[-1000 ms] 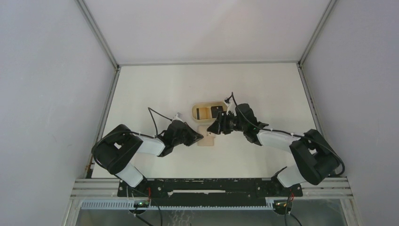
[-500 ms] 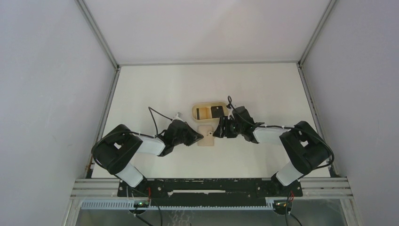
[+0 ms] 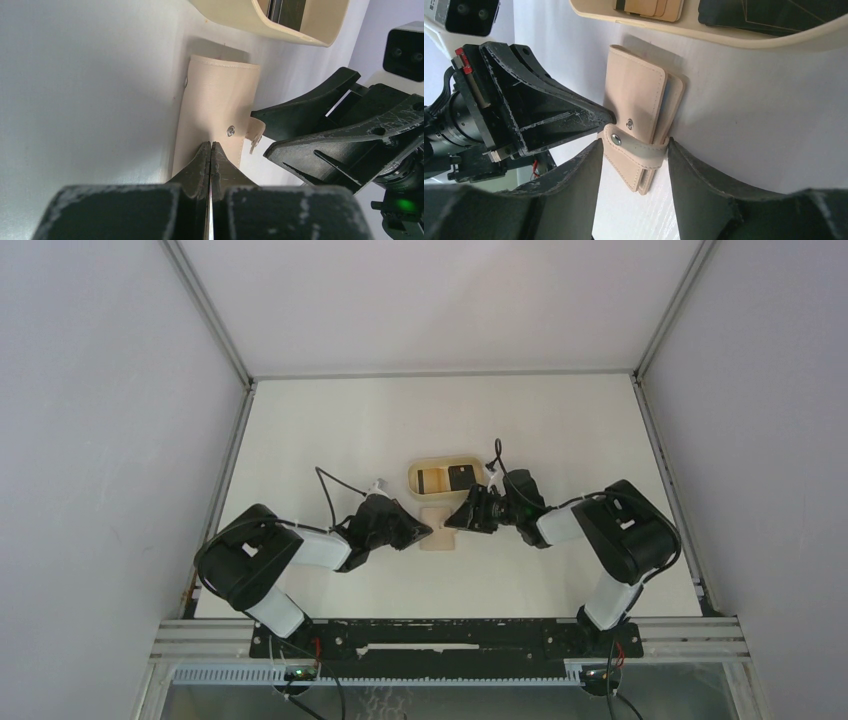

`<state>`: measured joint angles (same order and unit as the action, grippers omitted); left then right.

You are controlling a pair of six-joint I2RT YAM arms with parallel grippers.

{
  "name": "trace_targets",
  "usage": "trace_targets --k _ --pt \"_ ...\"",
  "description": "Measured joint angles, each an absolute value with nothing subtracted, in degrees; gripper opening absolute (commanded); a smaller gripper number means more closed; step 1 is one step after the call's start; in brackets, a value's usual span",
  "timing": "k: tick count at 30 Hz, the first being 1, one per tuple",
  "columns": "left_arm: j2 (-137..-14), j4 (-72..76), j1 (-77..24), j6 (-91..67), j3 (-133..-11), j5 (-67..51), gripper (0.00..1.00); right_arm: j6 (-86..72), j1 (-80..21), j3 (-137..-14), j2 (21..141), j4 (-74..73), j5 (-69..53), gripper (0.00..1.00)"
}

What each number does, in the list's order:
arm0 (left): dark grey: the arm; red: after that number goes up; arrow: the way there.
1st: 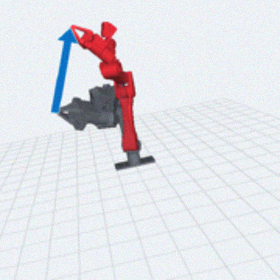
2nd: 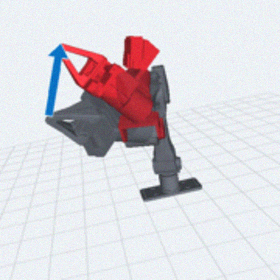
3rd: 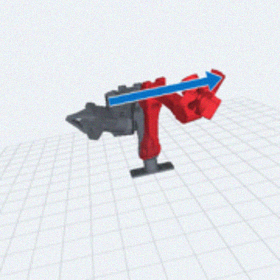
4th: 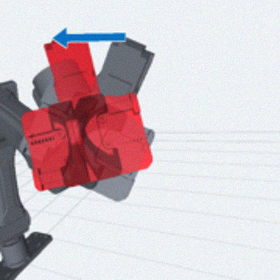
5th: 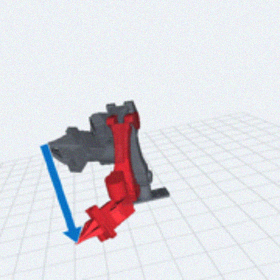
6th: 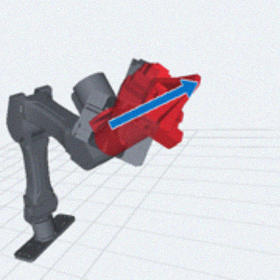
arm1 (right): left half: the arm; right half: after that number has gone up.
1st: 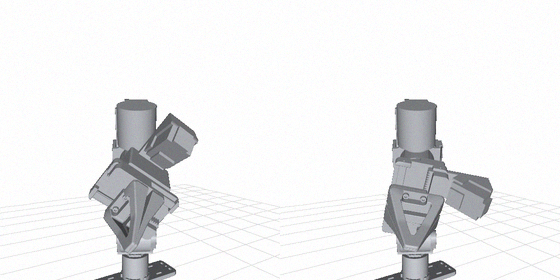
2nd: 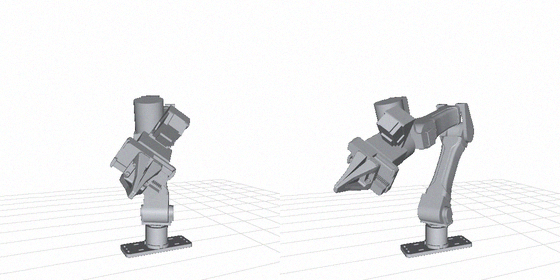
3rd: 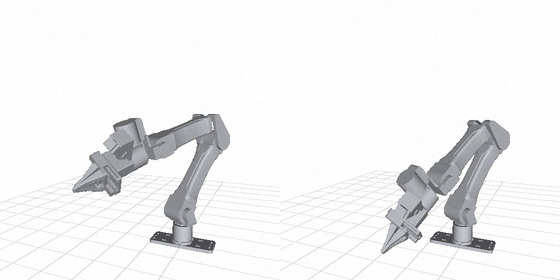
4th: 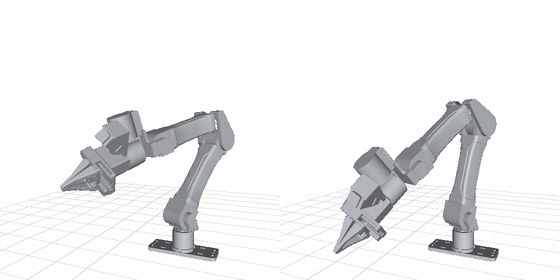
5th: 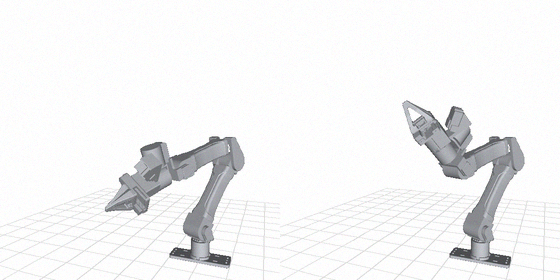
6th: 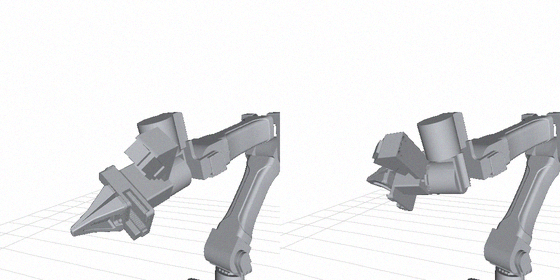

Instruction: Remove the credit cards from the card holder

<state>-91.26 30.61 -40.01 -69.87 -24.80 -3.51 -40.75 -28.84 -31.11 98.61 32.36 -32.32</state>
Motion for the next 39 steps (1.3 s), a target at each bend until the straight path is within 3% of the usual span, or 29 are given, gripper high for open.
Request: trace_targets --k 6,21,28,39 --pt "-91.3 30.6 -40.0 -69.9 -24.8 -3.5 0.0 -41.8 -28.8 -30.7 99.5 33.7 -33.1 0.5" --pt "-91.3 30.6 -40.0 -69.9 -24.8 -3.4 0.0 -43.0 -28.8 -30.7 101.4 36.4 -33.6 0.5" --pt "-91.3 30.6 -40.0 -69.9 -24.8 -3.1 0.0 -42.9 -28.8 -32.4 102.3 34.8 -33.3 0.43" --pt "-91.3 30.7 -40.0 -69.8 -24.8 -2.9 0.0 -42.5 -29.7 -35.9 103.2 30.7 -31.7 0.46"
